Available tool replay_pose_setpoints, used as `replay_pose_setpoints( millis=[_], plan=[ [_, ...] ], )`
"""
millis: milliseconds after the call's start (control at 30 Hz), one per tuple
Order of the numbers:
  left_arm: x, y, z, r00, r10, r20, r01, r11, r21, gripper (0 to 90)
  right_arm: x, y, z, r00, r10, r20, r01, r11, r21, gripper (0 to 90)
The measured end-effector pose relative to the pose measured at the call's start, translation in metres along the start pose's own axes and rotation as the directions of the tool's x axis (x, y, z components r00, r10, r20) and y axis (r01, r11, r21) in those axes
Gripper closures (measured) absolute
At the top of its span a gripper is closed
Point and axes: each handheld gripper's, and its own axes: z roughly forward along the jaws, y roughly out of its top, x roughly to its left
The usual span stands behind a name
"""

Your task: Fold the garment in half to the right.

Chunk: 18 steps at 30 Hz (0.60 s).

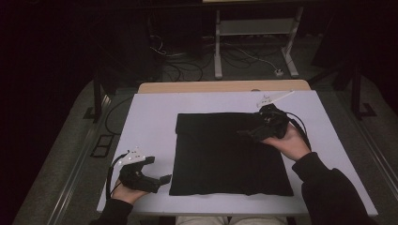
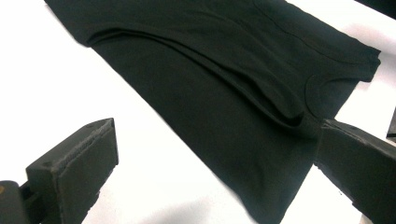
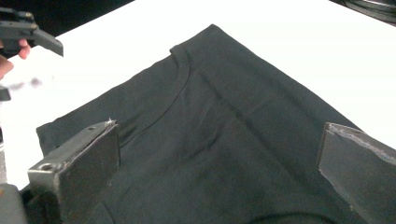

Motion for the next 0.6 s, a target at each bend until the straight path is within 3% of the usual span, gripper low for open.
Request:
replay_pose_setpoints(
  millis=[600],
  plan=[
    [-0.008,-0.011,0.010,0.9978,0.053,0.041,-0.056,0.9958,0.072,0.0,-0.009,0.045,0.050,0.9997,-0.024,-0.008,0.024,0.999,0.029,0.0]
  ],
)
